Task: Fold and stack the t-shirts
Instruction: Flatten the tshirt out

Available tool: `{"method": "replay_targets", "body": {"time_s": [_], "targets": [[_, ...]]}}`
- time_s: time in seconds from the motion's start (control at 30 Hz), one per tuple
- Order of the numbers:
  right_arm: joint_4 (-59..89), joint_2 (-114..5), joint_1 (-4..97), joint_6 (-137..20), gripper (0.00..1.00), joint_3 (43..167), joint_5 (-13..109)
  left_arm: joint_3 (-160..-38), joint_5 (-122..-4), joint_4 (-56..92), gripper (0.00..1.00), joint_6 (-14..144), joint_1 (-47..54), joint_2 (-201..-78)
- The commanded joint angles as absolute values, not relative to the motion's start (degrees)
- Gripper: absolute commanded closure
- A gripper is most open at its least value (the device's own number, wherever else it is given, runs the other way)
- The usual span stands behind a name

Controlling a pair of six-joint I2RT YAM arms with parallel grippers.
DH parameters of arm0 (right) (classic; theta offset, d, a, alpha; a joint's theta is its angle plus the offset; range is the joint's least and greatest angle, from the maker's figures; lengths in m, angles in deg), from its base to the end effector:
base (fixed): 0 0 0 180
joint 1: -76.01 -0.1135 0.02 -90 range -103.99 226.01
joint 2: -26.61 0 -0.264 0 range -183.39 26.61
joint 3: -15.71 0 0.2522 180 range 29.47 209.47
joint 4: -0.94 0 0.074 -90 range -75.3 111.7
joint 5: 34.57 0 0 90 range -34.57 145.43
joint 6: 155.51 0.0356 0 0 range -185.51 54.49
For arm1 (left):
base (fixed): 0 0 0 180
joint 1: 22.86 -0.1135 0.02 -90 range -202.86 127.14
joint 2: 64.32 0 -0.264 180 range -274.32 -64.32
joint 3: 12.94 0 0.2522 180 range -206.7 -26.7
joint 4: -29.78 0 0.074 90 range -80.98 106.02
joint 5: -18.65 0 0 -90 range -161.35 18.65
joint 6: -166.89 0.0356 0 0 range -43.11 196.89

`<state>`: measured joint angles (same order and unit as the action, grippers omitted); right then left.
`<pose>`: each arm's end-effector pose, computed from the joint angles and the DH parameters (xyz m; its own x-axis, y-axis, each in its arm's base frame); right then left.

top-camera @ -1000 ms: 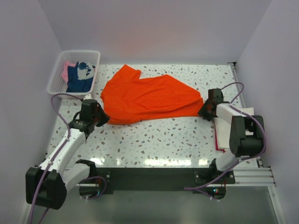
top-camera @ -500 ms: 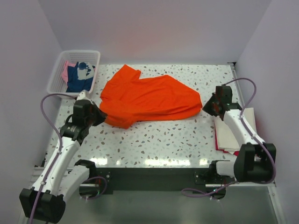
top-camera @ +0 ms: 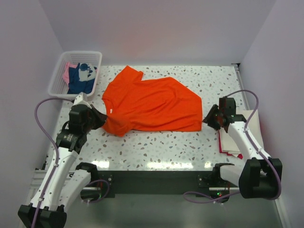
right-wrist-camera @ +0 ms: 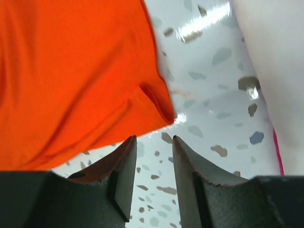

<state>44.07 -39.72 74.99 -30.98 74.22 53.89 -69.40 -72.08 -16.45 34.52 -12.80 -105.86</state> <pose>0.2329 0.0051 0.2359 -0.6594 0.5550 -0.5072 0.4115 0.8310 0.3743 0.1574 -0.0275 0.2965 -0.4885 -0.5977 -0.6357 -0.2237 0.7900 -0.5709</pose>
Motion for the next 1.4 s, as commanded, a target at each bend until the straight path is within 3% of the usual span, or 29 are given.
{"method": "replay_targets", "body": {"time_s": [0.0, 0.23, 0.63, 1.37], "targets": [[43.7, -38.2, 74.3, -29.7, 0.6, 70.2, 51.8, -68.4, -70.6, -15.9, 1.0, 34.9, -13.3, -104.8], [37.9, -38.1, 73.3, -27.5, 0.53, 64.0, 52.0, -66.2, -69.7, -14.8, 1.0, 34.7, -13.3, -104.6], [34.8, -49.7, 69.8, -27.4, 0.6, 73.6, 56.4, -65.3, -68.1, -12.8, 1.0, 35.1, -13.3, -105.7], [30.9, -60.5, 67.3, -29.1, 0.66, 77.7, 61.7, -62.7, -66.6, -10.1, 1.0, 35.1, -13.3, -107.6]]}}
